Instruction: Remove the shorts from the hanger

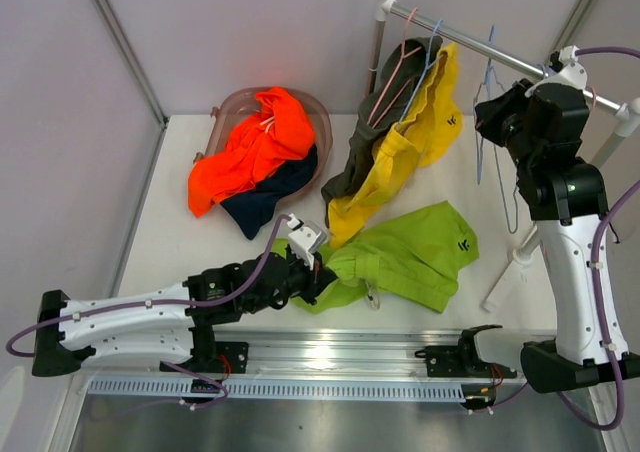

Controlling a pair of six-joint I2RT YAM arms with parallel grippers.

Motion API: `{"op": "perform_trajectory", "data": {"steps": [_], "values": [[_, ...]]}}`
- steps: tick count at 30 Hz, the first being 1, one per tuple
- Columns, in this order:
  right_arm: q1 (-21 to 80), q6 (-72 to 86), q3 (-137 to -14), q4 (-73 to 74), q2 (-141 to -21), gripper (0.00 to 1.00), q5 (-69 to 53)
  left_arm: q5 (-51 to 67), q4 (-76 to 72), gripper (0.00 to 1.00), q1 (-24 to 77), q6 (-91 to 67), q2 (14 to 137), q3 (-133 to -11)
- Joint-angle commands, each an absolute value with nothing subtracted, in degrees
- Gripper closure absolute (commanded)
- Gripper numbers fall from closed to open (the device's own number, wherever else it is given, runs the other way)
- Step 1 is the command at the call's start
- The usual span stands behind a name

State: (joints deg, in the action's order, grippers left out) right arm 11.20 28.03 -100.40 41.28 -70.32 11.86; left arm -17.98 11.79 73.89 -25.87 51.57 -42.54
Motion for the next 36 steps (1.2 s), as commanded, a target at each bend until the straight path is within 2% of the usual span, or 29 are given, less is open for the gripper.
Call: {"op": "perform_trajectory", "data": {"steps": [1, 6, 9, 16, 24, 29, 36], "values": [[11.1, 28.7, -103.0, 37.1, -67.9, 1.00, 5.8, -19.0, 8.3, 1.00, 74.3, -25.4, 51.6, -41.9], [10.9, 28.0, -111.9, 45.2, -71.4, 1.00, -8.2, -17.8, 6.0, 1.00, 74.3, -25.1, 55.2, -42.7], [10.9, 28.6, -110.5, 48.0, -72.3, 1.00, -11.7, -17.4, 5.4, 1.00, 74.3, -24.9, 56.3, -43.5], [10.1, 28.7, -97.0, 44.6, -66.6, 1.00, -9.2, -17.4, 5.5, 1.00, 74.3, -24.7, 56.6, -44.3], [9.8, 30.5, -88.9, 42.6, -63.9, 1.00, -10.4, -18.0, 5.7, 1.00, 74.3, -25.8, 55.4, -42.3], [9.8, 30.1, -89.3, 44.3, -62.1, 1.00, -11.2, -17.9, 5.2, 1.00, 74.4, -25.9, 56.2, -41.8], [9.8, 29.7, -98.7, 48.0, -59.9, 1.00, -8.9, -17.1, 3.3, 1.00, 74.3, -26.1, 58.2, -41.7]]}}
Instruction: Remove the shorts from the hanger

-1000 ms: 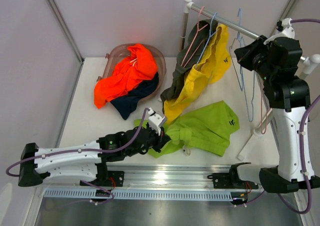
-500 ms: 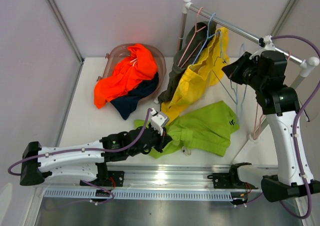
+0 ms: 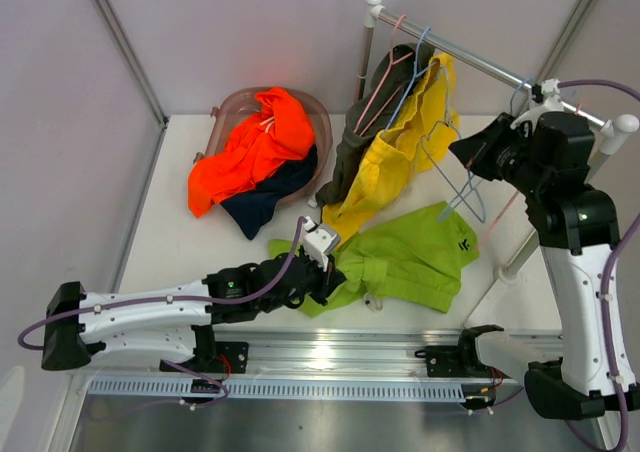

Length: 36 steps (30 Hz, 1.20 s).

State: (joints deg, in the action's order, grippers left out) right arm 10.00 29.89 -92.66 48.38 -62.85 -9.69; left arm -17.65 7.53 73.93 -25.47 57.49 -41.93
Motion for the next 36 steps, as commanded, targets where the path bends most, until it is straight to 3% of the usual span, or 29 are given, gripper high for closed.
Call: {"op": "perform_trajectory", "data": {"steps": [1, 10, 23, 35, 36], "values": [[9.8, 29.7, -101.6, 48.8, -59.9, 1.00, -8.6, -17.1, 3.3, 1.00, 74.3, -26.3, 58.4, -41.7], [9.8, 30.1, -109.0, 50.3, -59.9, 1.00, -4.8, -17.1, 2.4, 1.00, 74.3, -26.5, 59.4, -41.1], [9.8, 32.0, -101.6, 45.7, -58.3, 1.00, 6.9, -17.2, 3.1, 1.00, 74.3, -26.6, 57.6, -40.1], [9.8, 33.7, -95.7, 43.3, -57.2, 1.00, 5.5, -19.7, 11.3, 1.00, 74.3, -26.4, 51.7, -43.9], [9.8, 33.5, -95.5, 43.5, -56.8, 0.92, 5.4, -21.3, 12.9, 1.00, 74.3, -25.8, 51.2, -45.7]]}}
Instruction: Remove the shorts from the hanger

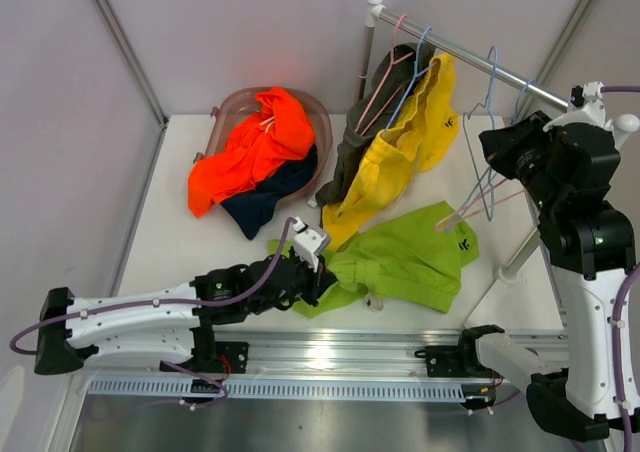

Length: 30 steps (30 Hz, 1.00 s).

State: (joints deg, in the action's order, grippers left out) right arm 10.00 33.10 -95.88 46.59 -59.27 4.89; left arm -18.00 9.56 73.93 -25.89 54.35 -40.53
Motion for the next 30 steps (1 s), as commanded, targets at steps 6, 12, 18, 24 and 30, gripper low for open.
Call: {"op": "perform_trajectory", "data": {"steps": [6, 12, 18, 24, 30], "values": [[9.8, 32.8, -94.7, 45.3, -53.7, 0.23, 5.5, -28.5, 24.9, 1.00, 74.2, -20.8, 49.0, -56.5], [9.8, 32.3, -94.4, 47.5, -51.9, 0.01, 5.9, -33.0, 32.4, 1.00, 69.9, -11.9, 50.9, -73.0], [9.8, 31.2, -91.2, 48.1, -48.2, 0.01, 6.9, -28.9, 35.2, 1.00, 54.2, -0.2, 59.1, -97.6], [9.8, 30.4, -86.0, 49.5, -44.6, 0.01, 7.5, -19.5, 38.9, 1.00, 36.5, 5.2, 75.8, -130.0], [9.8, 30.8, -79.8, 49.1, -40.9, 0.01, 5.4, -6.2, 30.9, 1.00, 22.3, -1.6, 91.9, -144.9]]}}
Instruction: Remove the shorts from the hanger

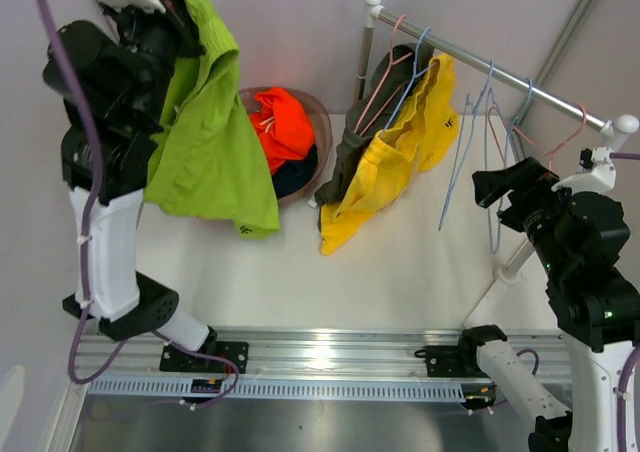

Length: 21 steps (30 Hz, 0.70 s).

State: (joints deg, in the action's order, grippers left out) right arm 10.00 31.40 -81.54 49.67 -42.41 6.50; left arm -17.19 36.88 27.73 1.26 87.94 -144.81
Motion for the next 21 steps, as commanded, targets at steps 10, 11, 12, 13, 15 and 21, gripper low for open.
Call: {"op": "perform_trajectory", "data": {"steps": [10, 11, 12, 13, 15, 21], "values": [[9.8, 30.9, -71.9, 47.4, -36.7, 0.01, 1.7, 1.8, 10.9, 1.00, 19.1, -7.6, 107.7, -145.8], [9.8, 30.8, -72.0, 47.1, -36.5, 0.01, 0.8, 1.1, 10.2, 1.00, 19.1, -7.6, 108.1, -142.6], [9.8, 30.4, -72.1, 46.7, -36.3, 0.01, 0.7, 0.4, 9.8, 1.00, 19.1, -7.5, 108.6, -140.9], [9.8, 30.1, -72.5, 45.5, -35.7, 0.01, -1.4, -2.4, 9.7, 0.99, 19.1, -7.2, 108.7, -135.0], [9.8, 29.2, -73.3, 43.8, -35.1, 0.01, -4.8, -5.7, 9.2, 0.89, 19.1, -7.2, 107.8, -130.2], [9.8, 28.1, -78.4, 36.6, -34.2, 0.01, -17.1, -16.1, 8.7, 0.01, 19.1, -7.6, 101.4, -110.6]]}}
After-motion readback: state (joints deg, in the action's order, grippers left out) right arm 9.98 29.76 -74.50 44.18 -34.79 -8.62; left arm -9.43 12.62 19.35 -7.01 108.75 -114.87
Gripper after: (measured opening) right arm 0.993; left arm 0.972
